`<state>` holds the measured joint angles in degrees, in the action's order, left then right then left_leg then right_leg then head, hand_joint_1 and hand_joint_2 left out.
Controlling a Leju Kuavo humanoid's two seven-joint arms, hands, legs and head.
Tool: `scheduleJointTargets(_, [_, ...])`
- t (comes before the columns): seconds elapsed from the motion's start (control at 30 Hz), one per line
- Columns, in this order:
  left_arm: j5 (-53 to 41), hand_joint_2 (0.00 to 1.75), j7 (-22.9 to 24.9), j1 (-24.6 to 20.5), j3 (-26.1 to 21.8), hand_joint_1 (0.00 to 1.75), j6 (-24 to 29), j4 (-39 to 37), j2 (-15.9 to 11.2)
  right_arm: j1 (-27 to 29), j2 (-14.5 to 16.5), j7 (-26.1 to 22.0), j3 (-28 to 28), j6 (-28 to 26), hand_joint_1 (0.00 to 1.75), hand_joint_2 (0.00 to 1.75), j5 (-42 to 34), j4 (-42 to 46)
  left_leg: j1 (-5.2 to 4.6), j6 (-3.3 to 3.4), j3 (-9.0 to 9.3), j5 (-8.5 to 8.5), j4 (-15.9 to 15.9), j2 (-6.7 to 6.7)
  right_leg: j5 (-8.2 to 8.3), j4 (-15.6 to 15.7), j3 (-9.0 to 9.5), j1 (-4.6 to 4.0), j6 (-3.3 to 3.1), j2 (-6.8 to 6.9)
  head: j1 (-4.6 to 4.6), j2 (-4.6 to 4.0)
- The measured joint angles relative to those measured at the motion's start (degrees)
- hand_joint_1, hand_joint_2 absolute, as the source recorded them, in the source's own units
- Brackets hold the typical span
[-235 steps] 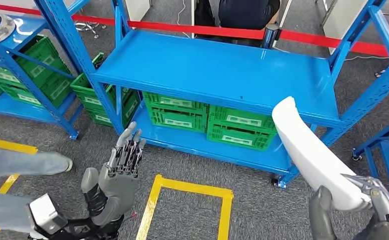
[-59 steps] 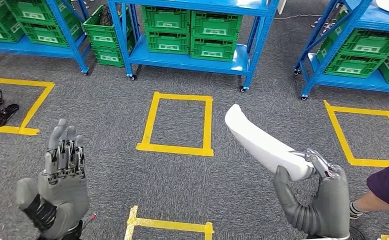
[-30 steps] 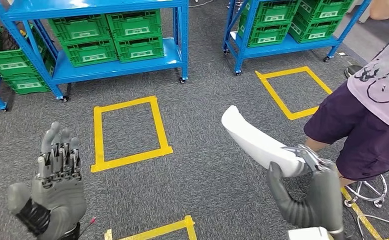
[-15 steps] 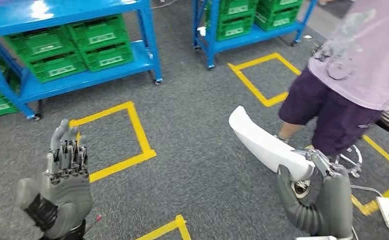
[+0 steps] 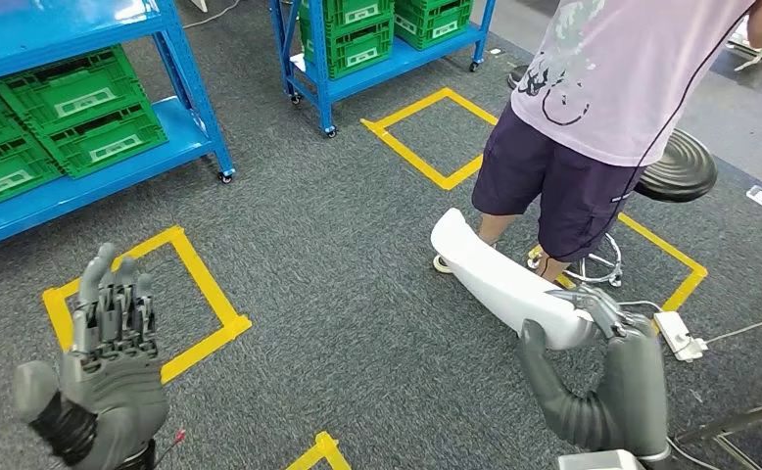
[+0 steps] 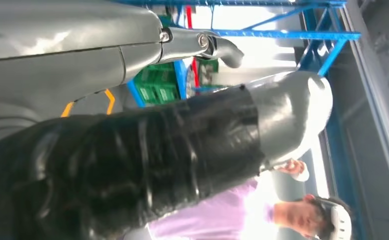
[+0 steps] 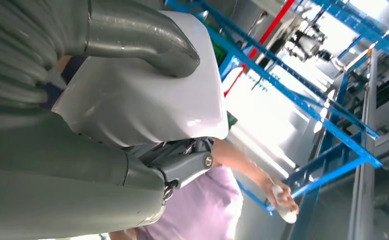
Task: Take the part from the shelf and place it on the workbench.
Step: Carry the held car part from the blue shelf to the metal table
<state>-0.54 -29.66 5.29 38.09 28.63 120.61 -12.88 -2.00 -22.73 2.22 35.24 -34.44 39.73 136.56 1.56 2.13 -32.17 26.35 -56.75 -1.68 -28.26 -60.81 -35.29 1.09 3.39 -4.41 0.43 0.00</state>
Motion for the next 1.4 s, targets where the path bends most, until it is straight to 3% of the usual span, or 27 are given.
scheduleJointTargets(0.03, [0.00, 0.00, 0.01, 0.04, 0.01, 0.00, 0.00, -0.02, 0.01, 0.00, -0.01, -0.01, 0.02, -0.01, 1.75, 1.75, 0.01, 0.00, -0.18, 0.26, 0.09, 0.10, 0.06, 0.86, -1.70, -3.51, -1.70, -0.10, 0.17, 2.09, 0.48, 0.00])
scheduleJointTargets(0.07, [0.00, 0.00, 0.01, 0.07, 0.01, 0.00, 0.00, -0.04, 0.01, 0.02, -0.01, 0.00, 0.04, -0.01, 1.75, 1.75, 0.01, -0.02, -0.35, 0.47, 0.07, 0.18, 0.05, 1.75, -3.36, -7.29, -3.59, -0.03, 0.31, 3.14, 0.85, 0.00])
scheduleJointTargets(0.13, [0.01, 0.00, 0.02, 0.11, 0.01, 0.00, 0.00, -0.14, -0.01, 0.12, 0.01, 0.01, 0.13, 0.01, 1.75, 1.75, 0.01, -0.04, -0.65, 0.58, -0.01, 0.33, 0.00, 3.50, -4.58, -11.53, -5.62, 0.08, 0.39, 3.82, 1.22, 0.00])
scheduleJointTargets(0.17, [0.01, 0.00, 0.01, 0.11, 0.01, 0.00, 0.00, -0.17, -0.01, 0.15, 0.01, 0.01, 0.17, 0.01, 1.75, 1.75, 0.01, -0.05, -0.75, 0.56, -0.04, 0.38, -0.04, 4.33, -3.76, -10.62, -5.04, 0.06, 0.29, 4.00, 1.38, 0.00])
scheduleJointTargets(0.23, [0.01, 0.00, 0.01, 0.09, 0.01, 0.00, 0.00, -0.19, 0.01, 0.14, 0.00, 0.01, 0.24, 0.02, 1.75, 1.75, 0.01, -0.05, -0.90, 0.43, 0.03, 0.52, -0.16, 5.81, -0.59, -3.60, -0.97, -0.19, -0.19, 5.30, 1.66, 0.00])
scheduleJointTargets(0.3, [-0.01, 0.00, -0.01, 0.08, 0.01, 0.00, 0.00, -0.18, 0.01, 0.12, 0.01, 0.00, 0.27, 0.02, 1.75, 1.75, 0.02, -0.04, -1.15, 0.04, 0.13, 0.74, -0.30, 7.02, 1.19, 2.81, 2.66, -0.74, -0.89, 7.16, 1.75, 0.00])
scheduleJointTargets(0.33, [-0.01, 0.00, -0.01, 0.08, 0.01, 0.00, 0.01, -0.18, 0.01, 0.11, 0.02, -0.01, 0.29, 0.02, 1.75, 1.75, 0.05, -0.03, -1.22, -0.24, 0.21, 0.82, -0.33, 7.54, 1.33, 4.10, 3.25, -1.00, -1.24, 7.54, 1.73, 0.00])
scheduleJointTargets(0.4, [-0.03, 0.00, -0.08, 0.08, 0.01, 0.00, 0.02, -0.17, 0.00, 0.15, 0.02, -0.04, 0.35, 0.03, 1.75, 1.75, 0.16, -0.02, -1.18, -0.93, 0.49, 0.95, -0.22, 8.61, 1.38, 4.51, 3.10, -1.20, -1.87, 6.51, 1.61, 0.00])
scheduleJointTargets(0.43, [-0.04, 0.00, -0.14, 0.07, 0.00, 0.00, 0.03, -0.17, -0.02, 0.22, 0.03, -0.07, 0.39, 0.04, 1.75, 1.75, 0.23, -0.02, -1.09, -1.29, 0.51, 1.18, -0.36, 8.51, 1.56, 4.76, 3.40, -1.07, -2.17, 5.92, 1.58, 0.00])
scheduleJointTargets(0.5, [-0.08, 0.00, -0.31, 0.11, -0.02, 0.00, 0.07, -0.19, -0.05, 0.30, 0.05, -0.15, 0.46, 0.08, 1.75, 1.75, 0.34, -0.02, -0.89, -1.87, -0.55, 2.98, -2.90, 6.16, 2.02, 5.33, 4.23, -0.71, -2.72, 4.82, 1.19, 0.00])
scheduleJointTargets(0.57, [-0.07, 0.00, -0.43, 0.35, -0.03, 0.00, 0.14, -0.20, -0.09, 0.34, 0.11, -0.22, 0.58, 0.13, 1.75, 1.75, 0.46, -0.03, -0.75, -2.17, -3.97, 6.36, -10.01, 2.97, 2.26, 5.39, 4.45, -0.58, -3.02, 3.67, 0.42, 0.00])
scheduleJointTargets(0.6, [-0.05, 0.00, -0.48, 0.55, -0.03, 0.00, 0.19, -0.21, -0.11, 0.37, 0.15, -0.25, 0.68, 0.15, 1.75, 1.75, 0.52, -0.05, -0.75, -2.22, -5.92, 7.62, -13.82, 2.25, 2.31, 5.31, 4.39, -0.60, -3.12, 2.96, 0.08, 0.00])
scheduleJointTargets(0.63, [-0.01, 0.00, -0.54, 0.75, -0.04, 0.00, 0.23, -0.22, -0.14, 0.38, 0.19, -0.27, 0.78, 0.17, 1.75, 1.75, 0.56, -0.08, -0.75, -2.22, -7.35, 7.97, -16.30, 1.91, 2.26, 5.22, 4.36, -0.62, -3.13, 2.17, -0.18, 0.00])
scheduleJointTargets(0.67, [0.02, 0.00, -0.62, 0.90, -0.04, 0.00, 0.26, -0.23, -0.17, 0.39, 0.22, -0.29, 0.86, 0.19, 1.75, 1.75, 0.60, -0.11, -0.75, -2.14, -7.81, 7.16, -16.57, 1.74, 2.17, 5.07, 4.35, -0.63, -3.12, 1.32, -0.35, 0.00])
scheduleJointTargets(0.73, [0.03, 0.00, -0.78, 0.99, -0.04, 0.00, 0.32, -0.24, -0.19, 0.41, 0.26, -0.32, 0.95, 0.22, 1.75, 1.75, 0.66, -0.18, -0.64, -1.85, -5.57, 2.99, -10.56, 0.68, 1.86, 4.61, 4.38, -0.60, -2.92, -0.44, -0.71, 0.00])
scheduleJointTargets(0.8, [0.04, 0.00, -0.93, 0.99, -0.04, 0.00, 0.35, -0.25, -0.20, 0.38, 0.30, -0.36, 0.99, 0.26, 1.75, 1.75, 0.73, -0.20, -0.32, -1.59, -2.37, 0.51, -3.60, -2.20, 1.49, 4.03, 4.09, -0.55, -2.43, -2.02, -0.88, 0.00])
scheduleJointTargets(0.87, [0.06, 0.00, -1.04, 1.03, -0.03, 0.00, 0.37, -0.25, -0.19, 0.29, 0.32, -0.39, 1.07, 0.36, 1.75, 1.75, 0.77, -0.20, -0.34, -1.32, -1.07, 0.66, -1.52, -3.61, 1.50, 3.76, 3.38, -0.22, -1.67, -3.39, -0.90, 0.00])
scheduleJointTargets(0.93, [0.08, 0.00, -1.19, 1.02, -0.03, 0.00, 0.39, -0.23, -0.20, 0.20, 0.34, -0.40, 1.16, 0.56, 1.75, 1.75, 0.77, -0.19, -0.45, -0.76, -0.65, 0.46, -1.08, -2.31, 1.64, 3.69, 2.57, 0.12, -0.87, -3.93, -0.92, 0.00])
scheduleJointTargets(1.0, [0.08, 0.00, -1.39, 1.01, -0.03, 0.00, 0.39, -0.23, -0.19, -0.08, 0.36, -0.40, 1.28, 0.79, 1.75, 1.75, 0.76, -0.19, -0.37, -0.05, -0.11, 0.35, -0.45, -0.71, 0.50, 1.33, 1.10, -0.11, -0.33, -0.84, -0.39, 0.00])
scheduleJointTargets(1.07, [0.09, 0.00, -1.51, 1.06, -0.03, 0.00, 0.39, -0.24, -0.17, -0.44, 0.39, -0.39, 1.40, 0.96, 1.75, 1.75, 0.73, -0.21, -0.57, 0.45, 0.18, 0.49, -0.21, 0.97, -2.43, -5.34, -2.30, -0.24, 0.02, 2.89, 0.36, 0.00])
scheduleJointTargets(1.13, [0.13, 0.00, -1.54, 1.09, -0.02, 0.00, 0.40, -0.25, -0.18, -0.54, 0.42, -0.36, 1.54, 1.12, 1.75, 1.75, 0.63, -0.32, -0.78, 0.66, 0.17, 0.69, -0.25, 2.76, -4.58, -12.02, -5.87, -0.11, 0.22, 3.79, 0.74, 0.00])
scheduleJointTargets(1.17, [0.15, 0.00, -1.55, 1.10, -0.02, 0.00, 0.42, -0.25, -0.18, -0.54, 0.42, -0.33, 1.61, 1.20, 1.75, 1.75, 0.57, -0.40, -0.84, 0.66, 0.20, 0.81, -0.27, 3.65, -4.30, -12.80, -6.35, -0.10, 0.23, 3.90, 0.88, 0.00])
scheduleJointTargets(1.2, [0.16, 0.00, -1.57, 1.10, -0.02, 0.00, 0.45, -0.26, -0.17, -0.55, 0.42, -0.30, 1.68, 1.25, 1.75, 1.75, 0.52, -0.48, -0.86, 0.62, 0.29, 0.94, -0.29, 4.50, -3.03, -11.30, -5.63, -0.11, 0.15, 4.06, 1.06, 0.00])
scheduleJointTargets(1.23, [0.19, 0.00, -1.61, 1.10, -0.02, 0.00, 0.48, -0.26, -0.18, -0.56, 0.42, -0.27, 1.73, 1.27, 1.75, 1.75, 0.49, -0.54, -0.89, 0.51, 0.44, 1.08, -0.31, 5.26, -1.10, -7.67, -3.74, -0.19, -0.04, 4.65, 1.26, 0.00])
scheduleJointTargets(1.3, [0.20, 0.00, -1.75, 1.08, -0.02, 0.00, 0.52, -0.26, -0.17, -0.64, 0.43, -0.24, 1.79, 1.32, 1.75, 1.75, 0.42, -0.57, -1.09, 0.13, 0.80, 1.42, -0.35, 6.53, 1.55, 0.48, 0.64, -0.75, -0.76, 7.54, 1.56, 0.00])
scheduleJointTargets(1.37, [0.21, 0.00, -1.88, 1.10, -0.01, 0.00, 0.55, -0.26, -0.18, -0.78, 0.45, -0.17, 1.83, 1.37, 1.75, 1.75, 0.30, -0.59, -1.29, -0.43, 1.03, 1.64, -0.35, 7.68, 2.04, 3.93, 2.44, -1.36, -1.52, 8.98, 1.55, 0.00])
scheduleJointTargets(1.4, [0.22, 0.00, -1.93, 1.10, 0.00, 0.00, 0.57, -0.26, -0.18, -0.83, 0.46, -0.11, 1.84, 1.38, 1.75, 1.75, 0.21, -0.61, -1.33, -0.72, 1.14, 1.70, -0.28, 8.27, 2.14, 4.02, 2.33, -1.49, -1.79, 8.25, 1.48, 0.00])
